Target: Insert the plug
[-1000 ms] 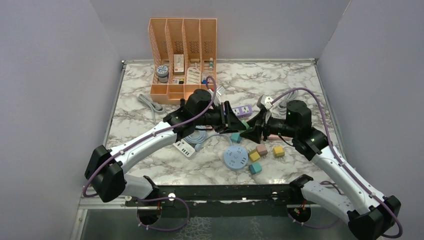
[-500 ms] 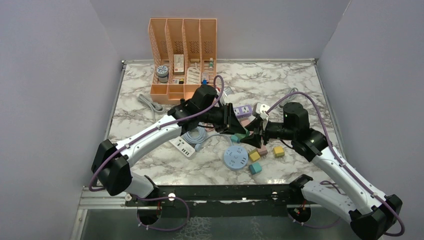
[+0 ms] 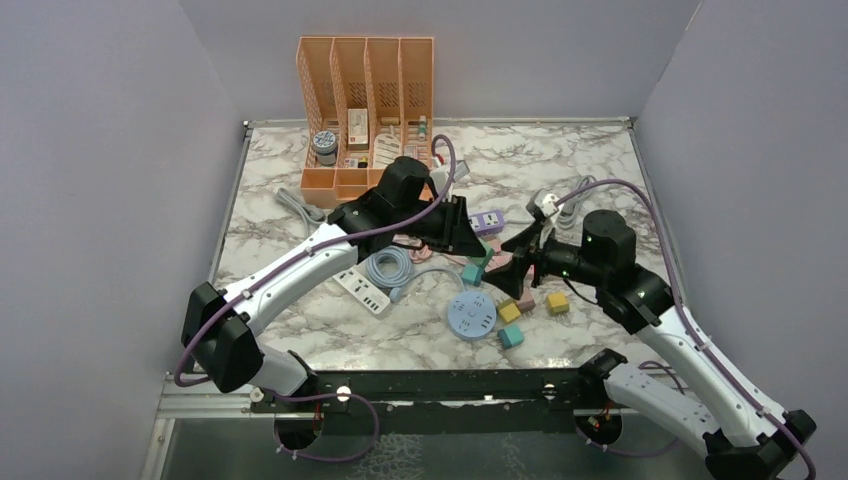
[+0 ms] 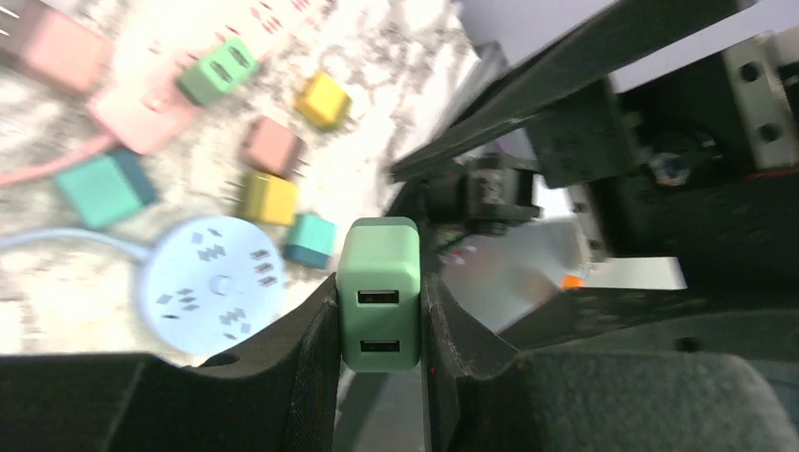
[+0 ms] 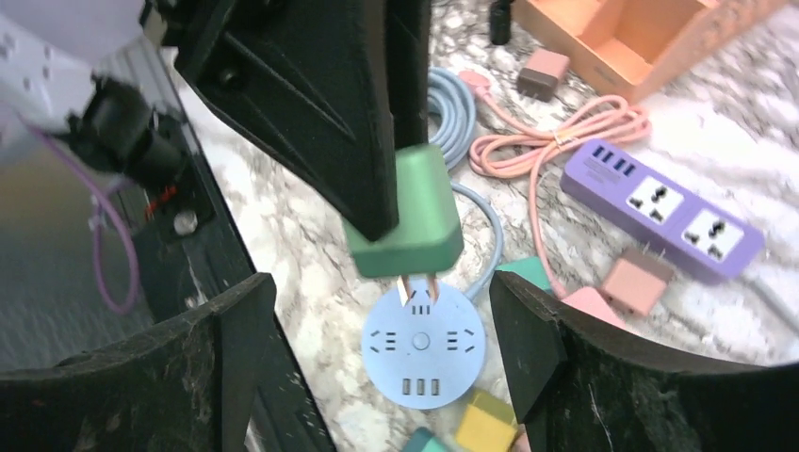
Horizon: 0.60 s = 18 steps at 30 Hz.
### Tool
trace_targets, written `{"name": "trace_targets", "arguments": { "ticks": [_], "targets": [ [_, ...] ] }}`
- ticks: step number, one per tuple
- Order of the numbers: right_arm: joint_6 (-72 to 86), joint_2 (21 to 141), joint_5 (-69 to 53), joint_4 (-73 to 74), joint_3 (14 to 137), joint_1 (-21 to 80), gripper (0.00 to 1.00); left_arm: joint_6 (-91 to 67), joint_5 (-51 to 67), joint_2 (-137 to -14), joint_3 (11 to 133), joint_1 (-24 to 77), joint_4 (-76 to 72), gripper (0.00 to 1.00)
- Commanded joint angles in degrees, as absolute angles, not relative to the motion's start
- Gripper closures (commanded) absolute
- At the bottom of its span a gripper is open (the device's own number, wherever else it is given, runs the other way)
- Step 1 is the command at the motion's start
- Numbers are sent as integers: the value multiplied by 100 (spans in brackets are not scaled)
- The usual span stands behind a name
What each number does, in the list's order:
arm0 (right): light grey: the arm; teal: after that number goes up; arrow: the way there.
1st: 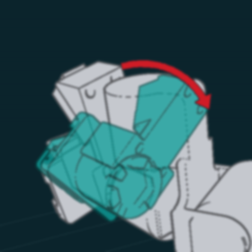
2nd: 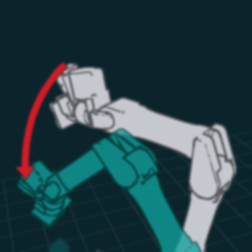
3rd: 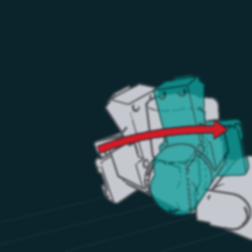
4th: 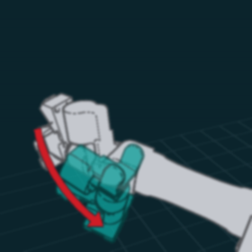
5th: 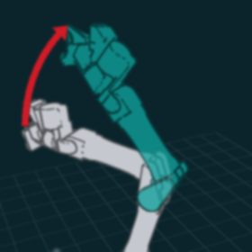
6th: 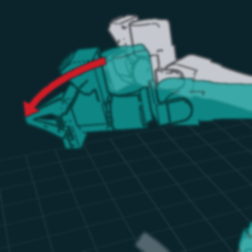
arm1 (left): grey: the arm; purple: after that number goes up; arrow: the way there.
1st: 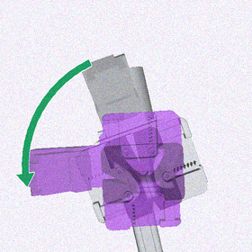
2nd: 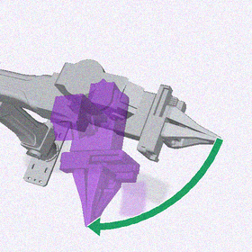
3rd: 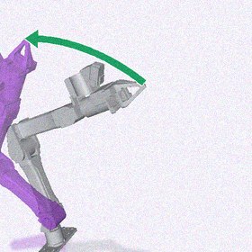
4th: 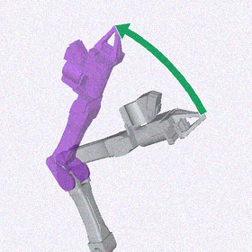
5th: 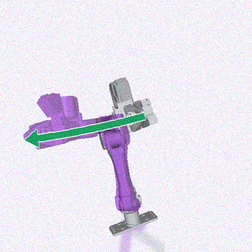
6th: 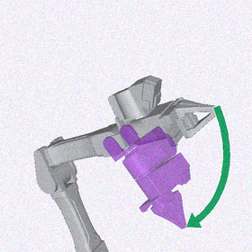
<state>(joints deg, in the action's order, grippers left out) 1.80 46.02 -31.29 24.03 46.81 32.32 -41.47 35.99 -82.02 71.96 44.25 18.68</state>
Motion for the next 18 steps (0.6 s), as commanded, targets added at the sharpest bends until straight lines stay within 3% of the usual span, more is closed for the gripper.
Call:
{"name": "trace_targets", "arguments": {
  "ticks": [1,5,9,18],
  "targets": [
    [2189,4248,-1843,2579,4853,3268,19,-2689,2731,-7884,7315,4261,2030,100],
    [3622,4273,-389,3390,5103,3270,20,-2110,2221,-7737,7294,4245,1924,100],
    [4659,4563,628,4094,5437,3270,17,-1510,2528,-7680,7255,4281,1689,100],
    [4656,5532,933,4016,6084,2778,9,-137,2780,-7947,7319,4719,1383,100]
  ]
}}
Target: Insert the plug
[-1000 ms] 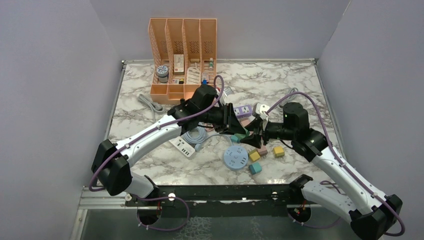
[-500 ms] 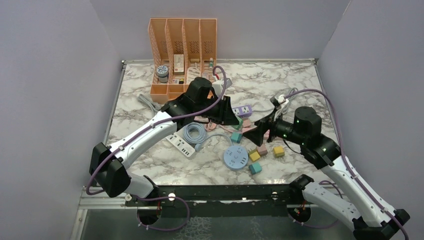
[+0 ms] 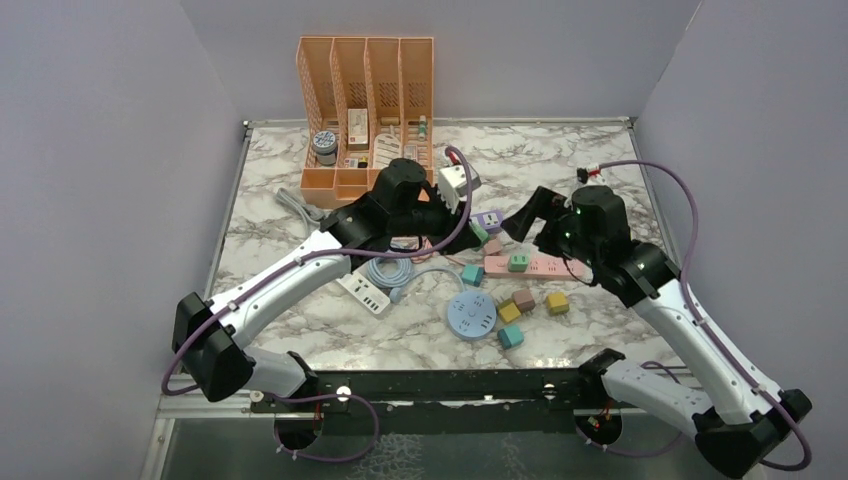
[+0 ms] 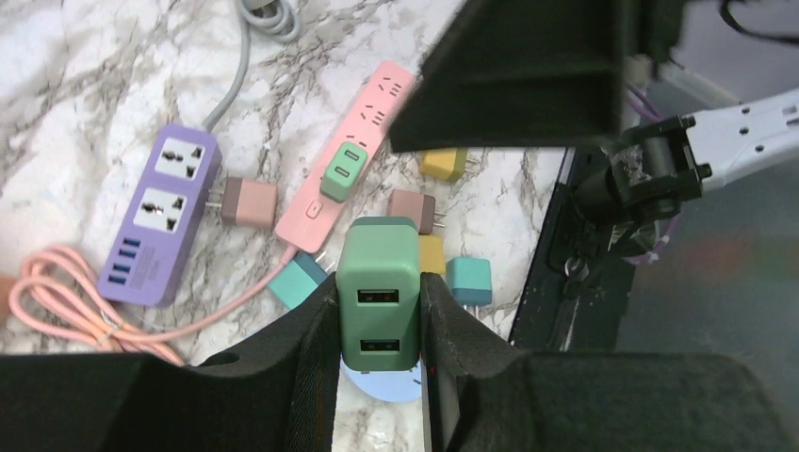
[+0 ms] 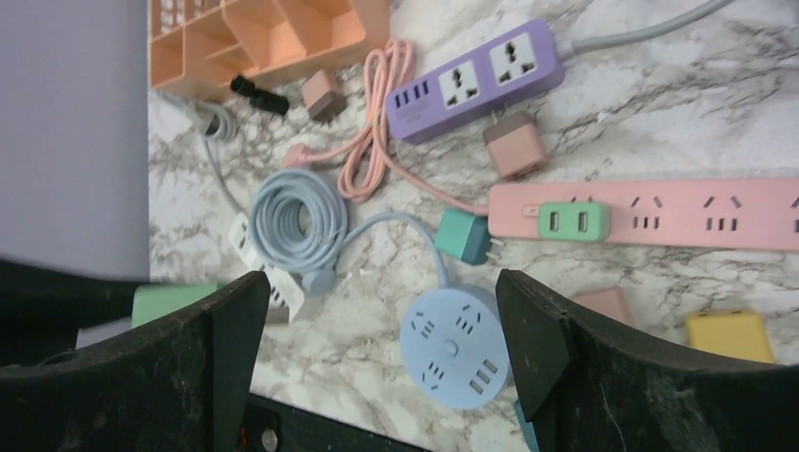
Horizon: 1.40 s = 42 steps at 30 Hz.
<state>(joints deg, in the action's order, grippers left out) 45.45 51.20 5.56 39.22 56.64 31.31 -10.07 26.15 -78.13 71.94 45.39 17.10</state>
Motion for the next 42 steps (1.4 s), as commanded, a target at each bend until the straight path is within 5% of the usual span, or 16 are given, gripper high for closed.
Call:
{"name": "trace_targets", "arguments": {
  "ticks": [1,7,14,23,35,42],
  "targets": [
    [4590,5678,745,4031,6138,2590,9,-18,2844,-8006,7347,4771,1376,100],
    [4276,6050,-631,3950,5918,942,9,607,3001,-8293,7409,5165,1178,100],
    [4472,5791,-557,4045,5413,68,9,1420,2515,-8973,7780,5949,1198,100],
    [4454,6358,-1898,3525,4882,-1714,10,2283,1564,-10450,9502,6441,2295,100],
    [4676,6761,-2133,3149,4578,-2197,13,3260,868,-12716,12309,6539,4421,100],
    [4671,6657,-1970,3051,4374,-2197,15,3414,851,-13432,12954,6522,4826,100]
  ]
}}
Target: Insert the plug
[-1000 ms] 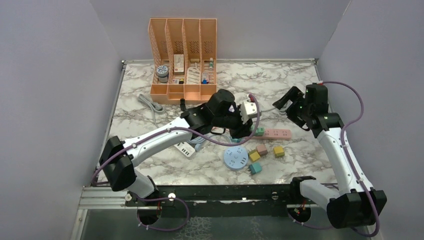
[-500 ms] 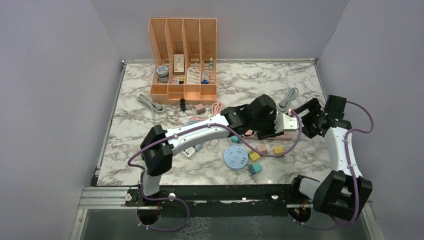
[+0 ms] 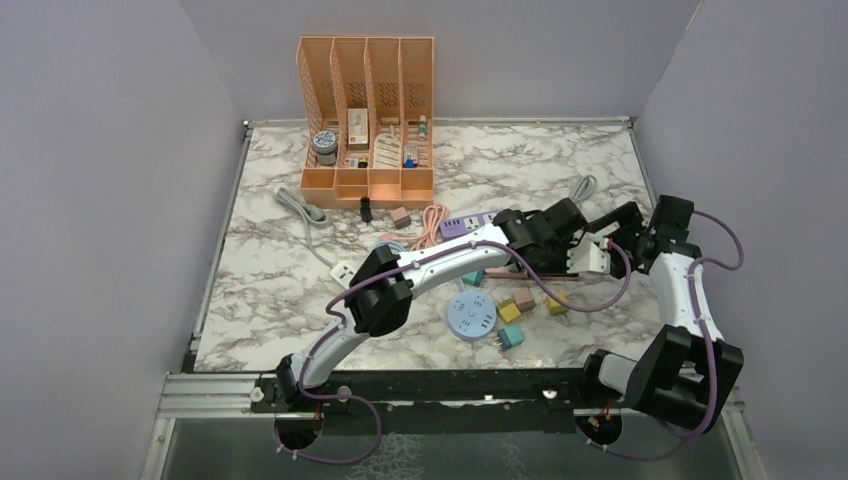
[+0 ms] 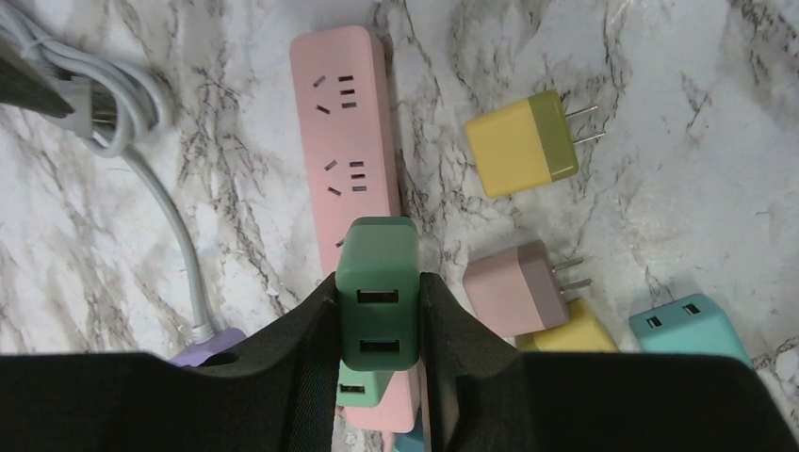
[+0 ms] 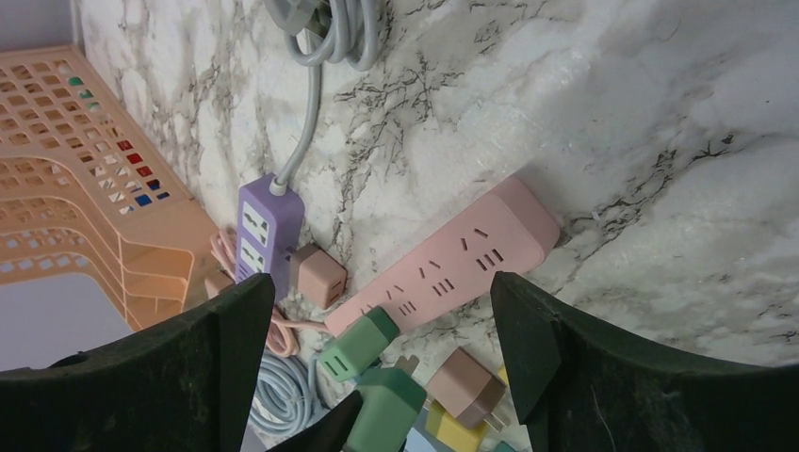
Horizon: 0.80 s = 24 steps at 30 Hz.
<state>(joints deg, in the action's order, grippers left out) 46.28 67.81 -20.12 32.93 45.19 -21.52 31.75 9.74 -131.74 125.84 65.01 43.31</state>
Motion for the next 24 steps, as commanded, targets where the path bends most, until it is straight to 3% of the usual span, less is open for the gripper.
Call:
{"name": "trace_targets", "arguments": {
  "ticks": [1,24],
  "targets": [
    [4675,6631,-1977,3024,4332,-2197,15,3411,874,-13483,13003,6513,4845,100],
    [4657,6594,-1970,2953,4185,-2197,18,3352,718,-13976,13412,6309,4852,100]
  ]
}}
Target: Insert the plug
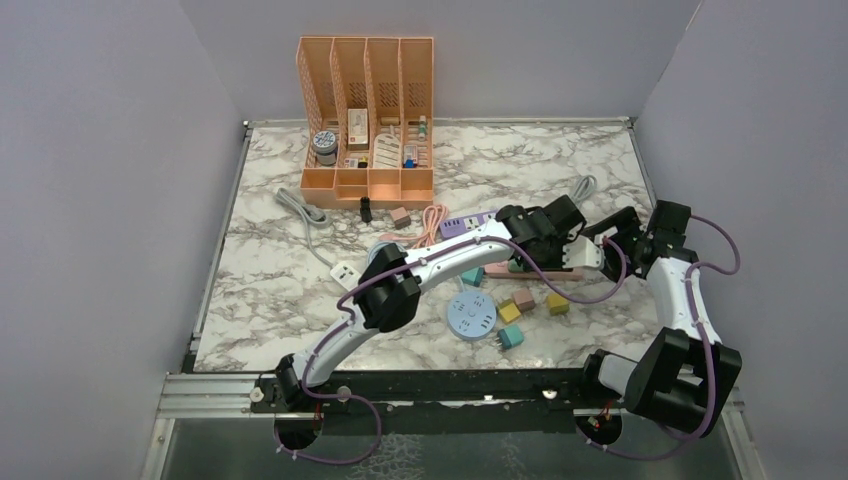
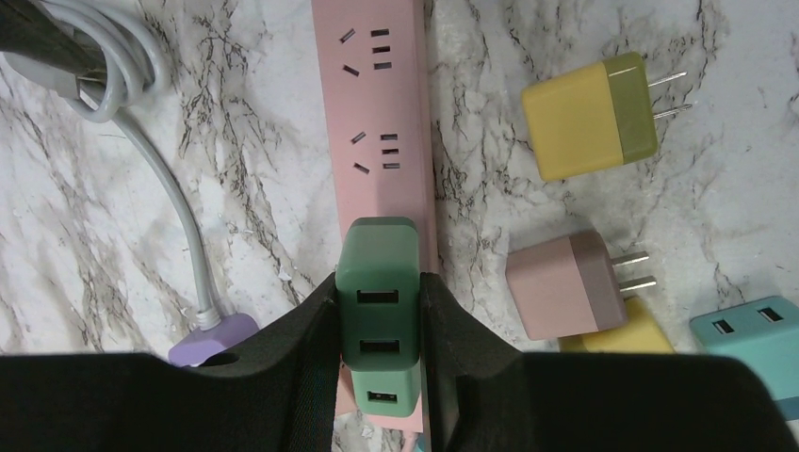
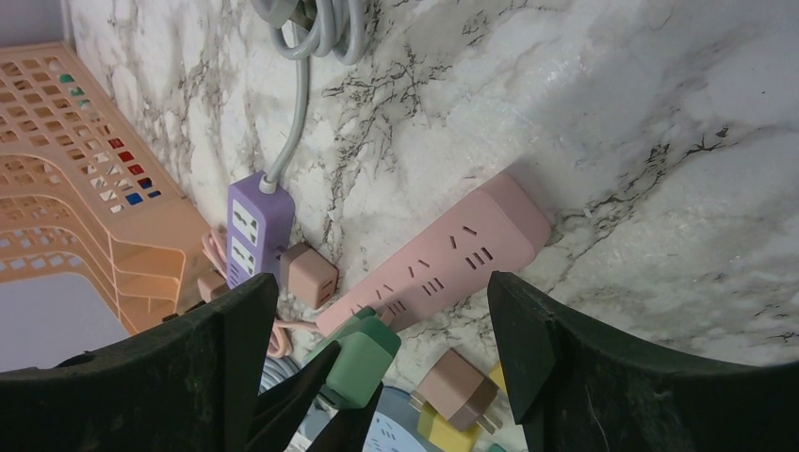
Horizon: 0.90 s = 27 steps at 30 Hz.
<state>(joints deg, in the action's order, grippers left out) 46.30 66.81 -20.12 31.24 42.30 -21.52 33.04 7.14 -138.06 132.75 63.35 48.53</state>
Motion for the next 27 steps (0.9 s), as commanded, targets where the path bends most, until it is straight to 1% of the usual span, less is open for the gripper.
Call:
{"name": "trace_targets", "arguments": {
  "ticks": [1,6,14,20,27],
  "targets": [
    [4653,6588,-1961,2953,4189,-2197,18,3342,780,-13997,13404,6303,4852,100],
    [4666,6580,-1960,2945,4164,-2197,19,3313,884,-14100,13446,6244,4852,100],
    [4649,6576,-1943,2935,4157,-2197,20,3303,1401,-14182,13465,6010,4853,100],
    [4636,6541,-1951,2953,4090,-2195,22,3390,2200,-14208,13469,5756,4870,100],
    [4631,6517,-1948,2894,3991,-2188,23,3497,1988,-14618,13600,5748,4861,100]
  ]
}}
